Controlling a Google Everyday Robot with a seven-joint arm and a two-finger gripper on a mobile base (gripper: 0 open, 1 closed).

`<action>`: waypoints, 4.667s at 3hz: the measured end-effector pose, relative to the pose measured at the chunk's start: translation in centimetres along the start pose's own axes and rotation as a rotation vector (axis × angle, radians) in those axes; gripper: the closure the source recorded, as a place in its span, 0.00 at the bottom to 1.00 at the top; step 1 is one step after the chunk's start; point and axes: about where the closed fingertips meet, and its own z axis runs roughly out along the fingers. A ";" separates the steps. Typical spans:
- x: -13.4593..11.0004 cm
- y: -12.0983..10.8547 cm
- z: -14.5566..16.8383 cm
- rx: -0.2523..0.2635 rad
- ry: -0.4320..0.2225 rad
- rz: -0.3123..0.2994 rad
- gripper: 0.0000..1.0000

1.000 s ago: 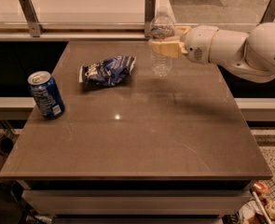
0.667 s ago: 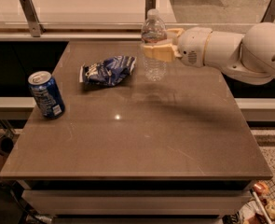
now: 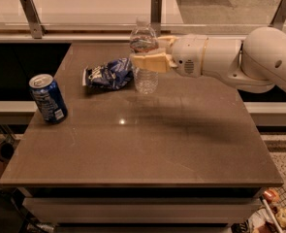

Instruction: Move water bottle near pepsi can

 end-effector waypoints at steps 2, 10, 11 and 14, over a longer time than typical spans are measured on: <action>0.3 1.1 0.9 -0.014 0.028 0.005 1.00; 2.4 13.6 9.3 -0.250 0.013 0.036 1.00; 2.1 14.6 10.1 -0.286 0.005 0.013 1.00; 2.3 15.8 11.4 -0.336 0.001 0.014 0.83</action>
Offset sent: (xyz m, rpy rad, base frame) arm -0.0137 0.0216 -0.0135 -0.0529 0.0451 0.0136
